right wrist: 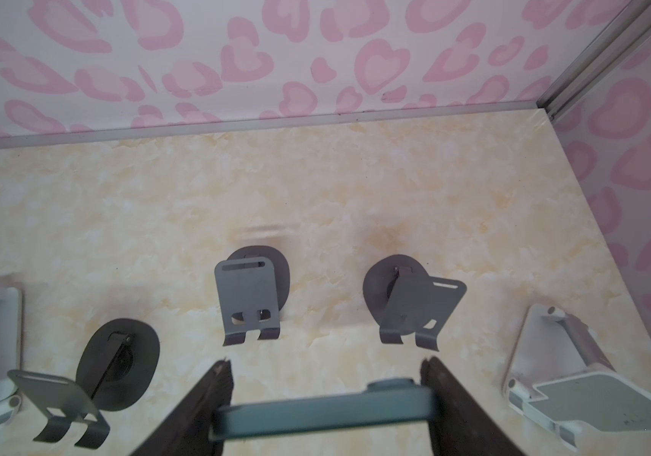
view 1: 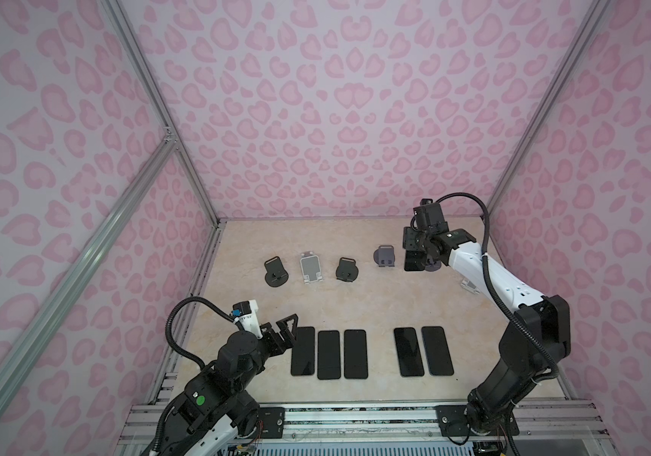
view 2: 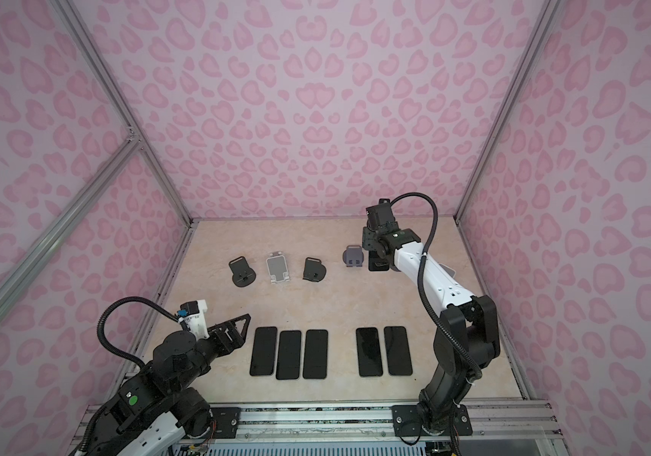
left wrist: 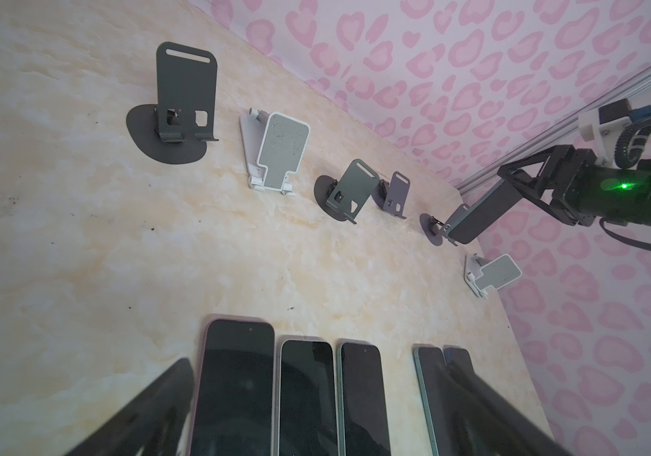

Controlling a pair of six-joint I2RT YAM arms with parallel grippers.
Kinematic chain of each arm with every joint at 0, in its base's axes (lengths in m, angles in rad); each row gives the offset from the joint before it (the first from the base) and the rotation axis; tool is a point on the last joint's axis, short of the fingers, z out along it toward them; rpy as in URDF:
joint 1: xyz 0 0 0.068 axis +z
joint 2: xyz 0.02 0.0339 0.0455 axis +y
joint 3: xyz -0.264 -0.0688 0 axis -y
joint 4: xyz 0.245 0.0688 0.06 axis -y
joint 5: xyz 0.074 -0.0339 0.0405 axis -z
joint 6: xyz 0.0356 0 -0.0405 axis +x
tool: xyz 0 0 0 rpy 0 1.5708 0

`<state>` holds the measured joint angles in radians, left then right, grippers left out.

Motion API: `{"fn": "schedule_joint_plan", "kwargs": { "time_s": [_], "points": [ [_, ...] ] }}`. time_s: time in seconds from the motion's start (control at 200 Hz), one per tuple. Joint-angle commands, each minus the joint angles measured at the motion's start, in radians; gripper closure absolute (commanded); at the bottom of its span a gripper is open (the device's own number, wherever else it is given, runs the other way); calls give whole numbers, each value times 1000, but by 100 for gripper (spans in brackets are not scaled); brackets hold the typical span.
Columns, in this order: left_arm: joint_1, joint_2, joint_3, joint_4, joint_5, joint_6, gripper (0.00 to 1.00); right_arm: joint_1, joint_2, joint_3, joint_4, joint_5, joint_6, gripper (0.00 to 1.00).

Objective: Remove the phone from the phone stand
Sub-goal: 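Carry the dark phone toward the robot with the right gripper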

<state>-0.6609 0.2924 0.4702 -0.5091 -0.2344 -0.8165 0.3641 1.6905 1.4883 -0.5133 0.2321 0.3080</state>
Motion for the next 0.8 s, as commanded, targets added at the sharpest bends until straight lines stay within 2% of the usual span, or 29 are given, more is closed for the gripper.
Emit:
{"fn": "schedule_joint_plan", "kwargs": {
  "time_s": [0.0, 0.23, 0.385, 0.525, 0.795],
  "points": [
    [0, -12, 7, -8, 4, 2, 1, 35, -29, -55, 19, 31, 23, 42],
    [1, -47, -3, -25, 10, -9, 0, 124, -76, -134, 20, 32, 69, 42],
    [0, -72, -7, -33, 12, -19, 1, 169, -78, -167, 6, -44, 108, 42],
    [0, -92, 11, -52, 0, -18, 1, 216, -69, -197, 0, -57, 135, 42],
    [0, -102, 2, -41, 18, -41, 1, 231, -45, -235, 13, -123, 216, 43]
  ]
}}
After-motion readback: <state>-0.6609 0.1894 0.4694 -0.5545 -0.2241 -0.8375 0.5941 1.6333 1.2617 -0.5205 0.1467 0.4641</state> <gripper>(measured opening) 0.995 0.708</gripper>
